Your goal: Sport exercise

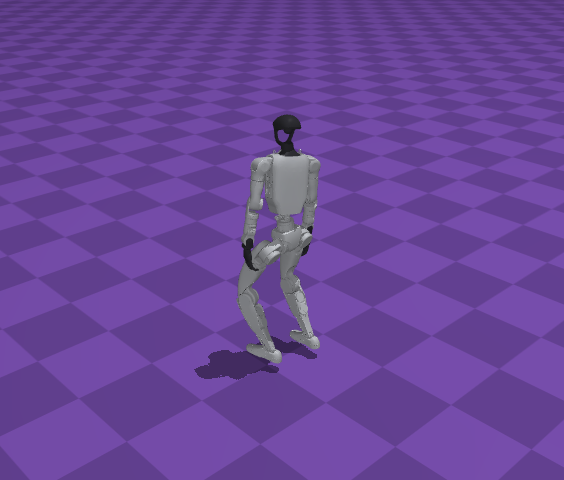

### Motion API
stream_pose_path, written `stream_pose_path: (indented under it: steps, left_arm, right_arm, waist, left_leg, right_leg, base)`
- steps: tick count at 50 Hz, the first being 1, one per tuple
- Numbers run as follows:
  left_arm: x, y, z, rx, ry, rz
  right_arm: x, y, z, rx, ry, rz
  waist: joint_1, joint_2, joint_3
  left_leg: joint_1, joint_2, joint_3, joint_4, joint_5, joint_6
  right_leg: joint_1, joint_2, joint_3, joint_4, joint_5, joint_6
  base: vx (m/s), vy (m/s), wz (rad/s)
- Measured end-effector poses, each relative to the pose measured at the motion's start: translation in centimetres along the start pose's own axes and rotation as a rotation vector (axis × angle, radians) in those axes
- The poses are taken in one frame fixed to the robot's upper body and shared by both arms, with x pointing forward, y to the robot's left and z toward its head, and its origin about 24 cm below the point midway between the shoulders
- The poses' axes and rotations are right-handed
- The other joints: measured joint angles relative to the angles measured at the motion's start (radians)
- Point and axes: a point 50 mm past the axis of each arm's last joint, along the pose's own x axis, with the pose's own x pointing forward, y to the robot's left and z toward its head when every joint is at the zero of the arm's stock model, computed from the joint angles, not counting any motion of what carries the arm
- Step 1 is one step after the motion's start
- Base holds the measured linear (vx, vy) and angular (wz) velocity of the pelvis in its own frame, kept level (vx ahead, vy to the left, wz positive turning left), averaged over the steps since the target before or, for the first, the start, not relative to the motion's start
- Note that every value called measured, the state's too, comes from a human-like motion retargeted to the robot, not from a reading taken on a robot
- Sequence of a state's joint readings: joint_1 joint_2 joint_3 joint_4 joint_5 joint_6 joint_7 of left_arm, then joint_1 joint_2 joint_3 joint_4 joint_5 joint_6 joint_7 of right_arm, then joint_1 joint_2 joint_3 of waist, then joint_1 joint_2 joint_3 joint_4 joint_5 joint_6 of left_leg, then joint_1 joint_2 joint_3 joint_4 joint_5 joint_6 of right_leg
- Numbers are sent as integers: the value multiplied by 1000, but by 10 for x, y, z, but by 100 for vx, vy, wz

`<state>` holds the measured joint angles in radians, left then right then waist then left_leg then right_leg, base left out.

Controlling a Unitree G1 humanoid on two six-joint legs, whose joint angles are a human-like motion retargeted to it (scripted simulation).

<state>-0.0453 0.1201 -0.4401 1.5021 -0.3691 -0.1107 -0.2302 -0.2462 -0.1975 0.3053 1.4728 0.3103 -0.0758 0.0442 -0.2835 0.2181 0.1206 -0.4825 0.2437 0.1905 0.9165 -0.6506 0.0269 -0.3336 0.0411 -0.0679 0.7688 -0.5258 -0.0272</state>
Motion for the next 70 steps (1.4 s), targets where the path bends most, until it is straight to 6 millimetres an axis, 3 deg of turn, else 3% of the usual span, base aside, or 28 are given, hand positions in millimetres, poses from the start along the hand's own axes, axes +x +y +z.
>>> stream_pose_path:
  steps: [3,5,8,10,15,18,20,24,28,30,33,35,40,45,48,50,53,55,58,60,63,67,70]
  left_arm:
    - [1,-3,-2,11,5,-5]
    - [2,-3,5,39,-10,-3]
    - [2,-3,12,92,-26,12]
    - [1,4,23,122,-47,40]
    - [-2,17,22,140,-42,81]
    - [-4,23,15,143,-27,85]
    - [-6,26,11,159,-15,77]
    - [-6,22,5,166,-11,57]
    - [-5,19,5,145,-32,49]
    - [-4,16,8,122,-51,47]
    - [-2,9,7,78,-59,42]
    - [-1,6,12,56,-74,34]
    - [1,-5,3,32,-48,-8]
    - [1,-9,-3,77,-17,-45]
    - [1,-11,-4,130,0,-57]
    - [2,-11,6,187,-8,-52]
    - [3,-10,21,268,-40,-21]
    - [4,-7,43,333,-83,25]
    - [2,-2,64,374,-136,82]
    - [1,1,72,371,-162,108]
    - [0,4,73,337,-176,126]
    - [1,5,57,297,-131,119]
    - [3,2,36,278,-72,106]
  right_arm:
    - [1,2,7,-25,-11,3]
    - [1,1,16,-53,-25,2]
    - [1,3,17,-109,-26,12]
    - [2,2,24,-155,-36,24]
    - [1,-3,15,-217,-15,36]
    - [-1,-10,5,-214,3,32]
    - [-2,-15,-3,-193,21,29]
    - [-5,-22,-22,-149,63,5]
    - [-8,-27,-38,-93,95,-19]
    - [-9,-29,-40,-69,92,-31]
    - [-8,-26,-40,-64,84,-27]
    - [-7,-28,-31,-65,60,-37]
    - [-4,-26,-10,-88,1,-49]
    - [-2,-22,14,-143,-65,-44]
    - [-1,-16,17,-201,-73,-27]
    - [-1,-15,21,-246,-74,-25]
    - [0,-11,14,-304,-51,-13]
    - [0,-11,16,-324,-46,-6]
    - [-1,-10,8,-323,-17,7]
    - [-1,-11,-1,-310,4,8]
    - [-3,-12,-15,-282,41,8]
    - [-6,-8,-40,-256,106,30]
    - [-9,-1,-56,-267,143,56]
  waist:
    - [-19,-25,-6]
    - [-47,-72,-24]
    - [-72,-104,-22]
    - [-101,-171,-39]
    - [-127,-232,-64]
    - [-117,-229,-92]
    - [-85,-194,-115]
    - [-59,-226,-134]
    - [-15,-217,-144]
    - [50,-95,-123]
    - [76,-61,-96]
    - [127,34,-94]
    - [163,94,-86]
    - [141,90,-124]
    - [122,96,-130]
    - [93,50,-143]
    - [77,24,-152]
    - [28,-63,-157]
    - [-28,-120,-169]
    - [-54,-126,-180]
    - [-65,-100,-193]
    - [-22,-54,-195]
    - [25,-53,-187]
  left_leg:
    - [9,-72,-39,-66,40,-13]
    - [71,-179,-31,-185,84,-1]
    - [81,-233,-21,-138,45,19]
    - [183,-351,3,-322,110,41]
    - [269,-444,18,-461,165,43]
    - [319,-446,27,-579,204,43]
    - [332,-402,39,-627,202,42]
    - [311,-405,81,-529,153,54]
    - [267,-359,108,-374,66,61]
    - [172,-173,97,-136,-56,45]
    - [111,-96,80,67,-46,40]
    - [14,48,50,224,-40,39]
    - [-103,93,18,260,-49,58]
    - [-143,40,89,92,11,49]
    - [-144,71,132,106,9,43]
    - [-83,-3,184,35,8,62]
    - [-62,-17,195,67,-35,65]
    - [10,-168,214,-46,-16,86]
    - [59,-294,154,-155,26,84]
    - [75,-339,84,-215,60,69]
    - [67,-350,-40,-244,99,33]
    - [16,-327,-189,-136,79,-14]
    - [-55,-320,-223,64,10,-19]
  right_leg:
    - [-15,-45,35,89,-36,5]
    - [-22,-123,70,151,-76,21]
    - [-53,-178,103,300,-63,42]
    - [-90,-311,101,400,-59,42]
    - [-163,-401,47,458,-75,28]
    - [-193,-370,-12,355,-78,29]
    - [-187,-301,-73,231,-57,22]
    - [-186,-327,-123,194,-68,30]
    - [-156,-307,-161,167,-90,20]
    - [-82,-123,-214,10,-42,-17]
    - [-86,-80,-199,49,-51,-29]
    - [-54,53,-204,-92,11,-51]
    - [-56,109,-159,-130,41,-34]
    - [-61,65,-137,-154,43,1]
    - [-83,50,-154,-65,6,14]
    - [-78,-25,-157,-5,-42,35]
    - [-114,-100,-213,172,-58,38]
    - [-152,-270,-214,364,-38,54]
    - [-211,-342,-146,495,-10,60]
    - [-247,-309,-87,485,-8,65]
    - [-278,-161,16,352,23,69]
    - [-255,45,113,192,89,49]
    - [-242,84,86,243,36,-1]
  base:
    - [18,20,33]
    - [21,23,66]
    - [17,23,54]
    - [23,21,56]
    - [22,14,17]
    - [24,7,-30]
    - [23,3,-58]
    - [15,-2,-48]
    - [15,-5,-61]
    - [17,-5,-130]
    - [8,-4,-100]
    - [12,-2,-129]
    - [12,4,-97]
    - [14,10,-32]
    - [11,12,6]
    - [19,14,66]
    - [14,10,68]
    - [19,10,180]
    - [20,2,222]
    - [23,-6,241]
    - [24,-14,240]
    - [18,-21,217]
    - [9,-22,204]
